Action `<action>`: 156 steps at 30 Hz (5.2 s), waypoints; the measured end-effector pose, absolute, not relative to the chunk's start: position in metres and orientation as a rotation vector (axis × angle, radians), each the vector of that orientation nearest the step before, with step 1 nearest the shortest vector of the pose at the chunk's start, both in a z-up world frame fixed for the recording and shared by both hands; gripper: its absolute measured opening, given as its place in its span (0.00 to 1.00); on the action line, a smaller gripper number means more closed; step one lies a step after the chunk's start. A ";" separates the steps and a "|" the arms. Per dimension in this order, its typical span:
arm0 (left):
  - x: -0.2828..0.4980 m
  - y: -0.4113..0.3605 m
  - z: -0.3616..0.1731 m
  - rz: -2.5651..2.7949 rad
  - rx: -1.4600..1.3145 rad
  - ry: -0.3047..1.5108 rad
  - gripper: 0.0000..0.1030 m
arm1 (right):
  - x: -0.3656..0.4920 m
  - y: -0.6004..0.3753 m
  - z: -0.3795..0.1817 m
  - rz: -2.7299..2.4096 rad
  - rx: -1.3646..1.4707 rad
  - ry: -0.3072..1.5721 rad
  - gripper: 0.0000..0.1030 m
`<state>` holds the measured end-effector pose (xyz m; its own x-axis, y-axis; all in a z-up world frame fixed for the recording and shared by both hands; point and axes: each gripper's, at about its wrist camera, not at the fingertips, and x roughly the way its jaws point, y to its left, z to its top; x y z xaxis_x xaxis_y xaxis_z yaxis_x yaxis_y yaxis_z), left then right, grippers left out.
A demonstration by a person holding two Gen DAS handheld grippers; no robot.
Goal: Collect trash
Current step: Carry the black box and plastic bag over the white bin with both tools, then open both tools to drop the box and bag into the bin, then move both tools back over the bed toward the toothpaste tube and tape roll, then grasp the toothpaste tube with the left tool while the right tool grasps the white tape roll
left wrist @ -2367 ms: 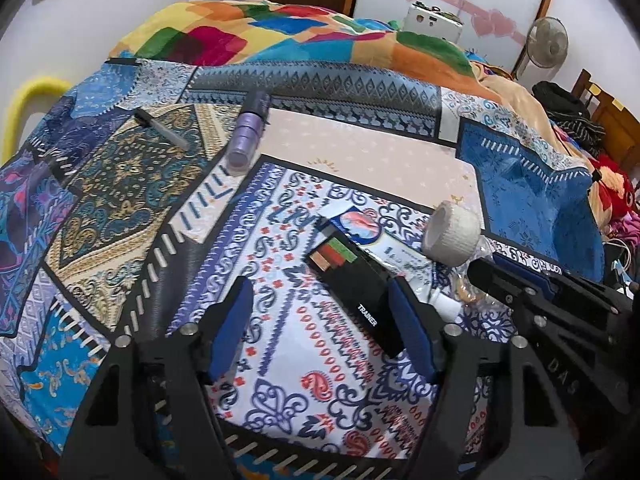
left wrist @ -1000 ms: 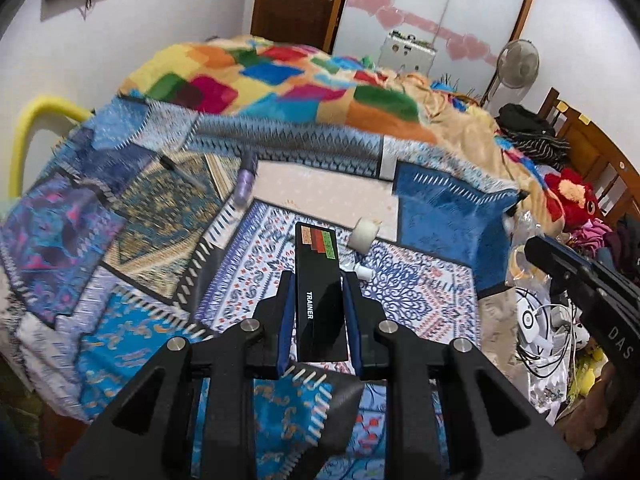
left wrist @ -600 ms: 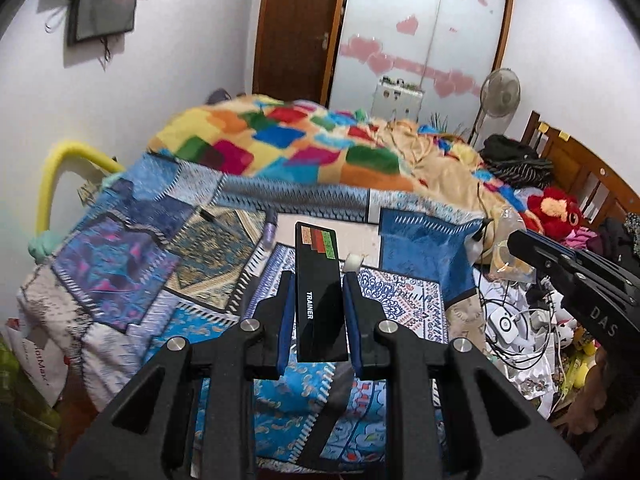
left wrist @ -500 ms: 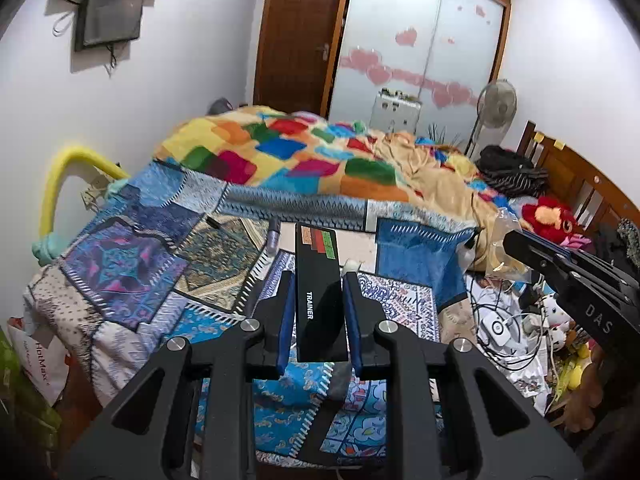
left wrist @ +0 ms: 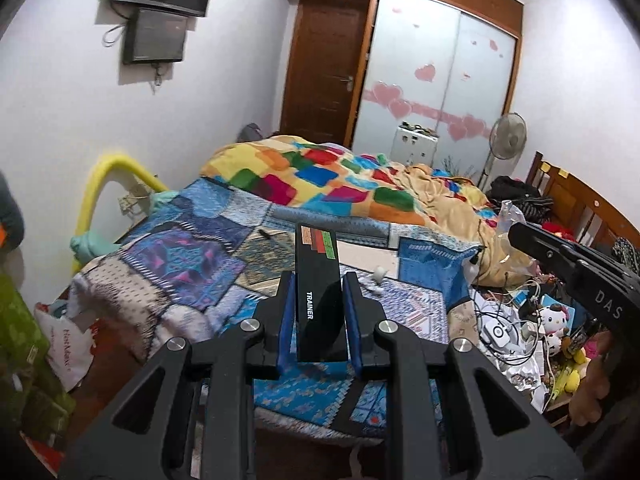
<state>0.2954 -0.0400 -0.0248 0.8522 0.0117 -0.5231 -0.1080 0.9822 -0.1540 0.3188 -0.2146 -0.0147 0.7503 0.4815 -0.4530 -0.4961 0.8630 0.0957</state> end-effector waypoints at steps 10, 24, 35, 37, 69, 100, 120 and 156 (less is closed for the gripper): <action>0.225 0.024 -0.036 0.200 -0.216 0.549 0.22 | 0.275 -0.155 -0.020 0.665 -0.050 0.508 0.10; 0.167 0.119 -0.101 0.366 -0.305 0.662 0.22 | 0.244 -0.048 -0.078 0.835 -0.128 0.680 0.10; 0.160 0.181 -0.189 0.401 -0.437 0.841 0.22 | 0.243 0.028 -0.154 0.907 -0.272 0.887 0.10; 0.161 0.190 -0.207 0.415 -0.465 0.874 0.22 | 0.247 0.039 -0.172 0.905 -0.300 0.937 0.10; 0.214 0.215 -0.339 0.400 -0.613 1.191 0.22 | 0.285 0.098 -0.294 0.939 -0.368 1.322 0.23; 0.191 0.082 -0.083 0.343 -0.278 0.621 0.45 | 0.265 -0.094 -0.081 0.791 -0.105 0.585 0.24; 0.288 -0.038 -0.023 0.151 -0.157 0.498 0.65 | 0.319 -0.224 -0.024 0.471 -0.071 0.349 0.78; 0.570 -0.060 -0.235 0.046 -0.248 0.887 0.89 | 0.584 -0.227 -0.225 0.453 -0.071 0.891 0.77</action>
